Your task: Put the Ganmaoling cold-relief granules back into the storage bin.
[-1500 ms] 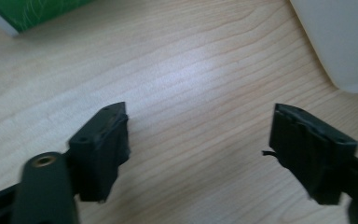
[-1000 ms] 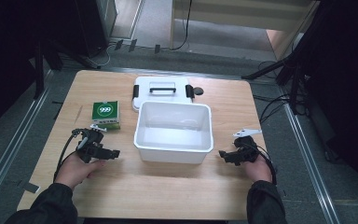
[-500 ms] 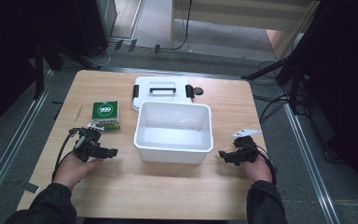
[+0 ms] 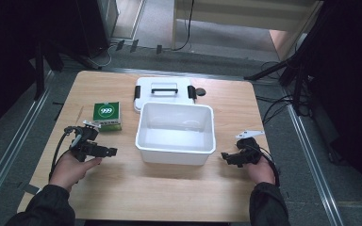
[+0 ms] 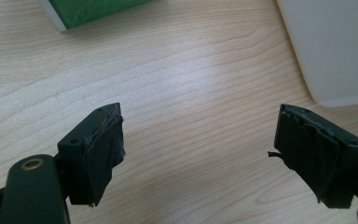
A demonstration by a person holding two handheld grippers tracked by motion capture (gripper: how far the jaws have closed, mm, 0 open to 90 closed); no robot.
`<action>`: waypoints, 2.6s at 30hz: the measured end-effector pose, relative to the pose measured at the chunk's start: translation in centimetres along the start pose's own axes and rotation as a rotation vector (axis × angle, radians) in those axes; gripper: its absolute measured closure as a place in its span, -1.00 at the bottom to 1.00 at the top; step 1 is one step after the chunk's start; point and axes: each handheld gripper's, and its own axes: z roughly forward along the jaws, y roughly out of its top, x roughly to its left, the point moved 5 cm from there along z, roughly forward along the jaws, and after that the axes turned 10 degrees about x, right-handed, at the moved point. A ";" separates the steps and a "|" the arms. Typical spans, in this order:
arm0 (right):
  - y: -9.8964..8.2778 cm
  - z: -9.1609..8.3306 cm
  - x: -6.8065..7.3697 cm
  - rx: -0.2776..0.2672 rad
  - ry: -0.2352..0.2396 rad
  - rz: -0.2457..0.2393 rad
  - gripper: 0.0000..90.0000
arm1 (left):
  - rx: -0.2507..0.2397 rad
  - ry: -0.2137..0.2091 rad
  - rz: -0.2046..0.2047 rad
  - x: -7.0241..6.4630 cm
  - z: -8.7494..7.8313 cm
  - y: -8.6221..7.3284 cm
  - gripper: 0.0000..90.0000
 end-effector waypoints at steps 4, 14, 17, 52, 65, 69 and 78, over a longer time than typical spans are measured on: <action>-0.1 -0.1 0.1 0.002 0.001 0.003 -0.65 | 0.009 0.015 -0.023 0.1 -0.5 0.4 -0.69; -0.2 0.0 -0.1 0.006 -0.001 0.012 -0.65 | -0.010 0.064 -0.069 0.2 -3.9 3.3 -0.81; -0.2 0.0 -0.1 0.004 0.000 0.008 -0.65 | -0.016 0.032 -0.097 0.4 -4.8 4.7 -0.81; -0.3 0.3 0.0 0.024 0.006 -0.008 -0.65 | 0.235 0.100 -0.274 2.8 -3.8 14.2 -0.86; -0.3 0.3 0.0 0.013 0.020 -0.006 -0.65 | 0.268 0.146 -0.307 3.7 -1.4 15.6 -0.90; -0.3 0.2 0.0 0.017 0.021 0.000 -0.65 | 0.272 0.153 -0.323 3.9 -0.7 15.7 -0.92; -0.3 0.2 0.0 0.016 0.023 0.000 -0.65 | 0.246 0.185 -0.334 4.1 0.3 15.9 -0.95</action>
